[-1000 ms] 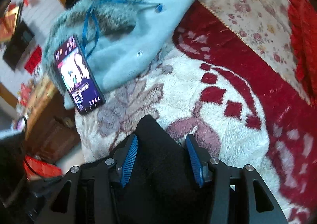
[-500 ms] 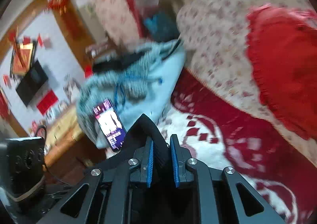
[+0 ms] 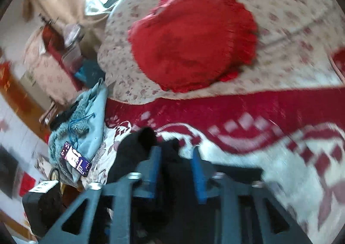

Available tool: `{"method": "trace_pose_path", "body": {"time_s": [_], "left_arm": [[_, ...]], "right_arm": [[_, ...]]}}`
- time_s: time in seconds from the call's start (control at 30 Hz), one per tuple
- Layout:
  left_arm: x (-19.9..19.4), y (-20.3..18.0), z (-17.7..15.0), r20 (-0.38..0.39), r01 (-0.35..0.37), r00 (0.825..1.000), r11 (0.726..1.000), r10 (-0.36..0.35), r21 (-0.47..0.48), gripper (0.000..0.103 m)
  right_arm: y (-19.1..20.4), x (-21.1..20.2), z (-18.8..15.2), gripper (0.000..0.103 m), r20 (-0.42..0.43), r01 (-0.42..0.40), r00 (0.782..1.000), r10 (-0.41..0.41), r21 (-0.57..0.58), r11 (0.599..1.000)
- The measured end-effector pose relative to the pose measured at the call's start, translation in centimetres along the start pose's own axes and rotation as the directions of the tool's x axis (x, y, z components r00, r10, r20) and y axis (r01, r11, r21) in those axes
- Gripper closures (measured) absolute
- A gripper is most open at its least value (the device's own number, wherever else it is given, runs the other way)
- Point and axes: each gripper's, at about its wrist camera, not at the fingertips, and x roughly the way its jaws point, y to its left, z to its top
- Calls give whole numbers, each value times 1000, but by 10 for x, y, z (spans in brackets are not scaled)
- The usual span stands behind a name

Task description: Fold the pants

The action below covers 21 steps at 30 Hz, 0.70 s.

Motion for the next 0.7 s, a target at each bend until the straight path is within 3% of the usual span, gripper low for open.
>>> {"method": "trace_pose_path", "body": {"time_s": [0.1, 0.23, 0.33, 0.47, 0.53, 0.57, 0.7], "left_arm": [[-29, -3, 4, 79, -59, 995, 997, 55, 50, 78], [-53, 18, 10, 154, -147, 977, 989, 145, 4, 78], [-49, 47, 10, 141, -223, 963, 973, 229, -62, 78], [-30, 78, 8, 89, -254, 960, 959, 266, -129, 78], [-25, 82, 1, 79, -251, 961, 957, 264, -144, 78], [-25, 83, -1, 81, -251, 961, 956, 266, -152, 78], [-34, 86, 4, 89, -237, 963, 958, 253, -164, 78]], "right_arm": [[-1, -7, -5, 57, -16, -53, 998, 54, 16, 998], [10, 12, -9, 55, -63, -105, 992, 106, 9, 994], [14, 38, -9, 55, -105, -107, 989, 108, 15, 994], [28, 72, -11, 54, -173, -117, 978, 116, 9, 993], [38, 80, -15, 68, -182, -97, 979, 89, -35, 995], [43, 82, -16, 81, -178, -90, 981, 79, -54, 994], [63, 65, -16, 93, -131, -89, 989, 71, -138, 986]]}}
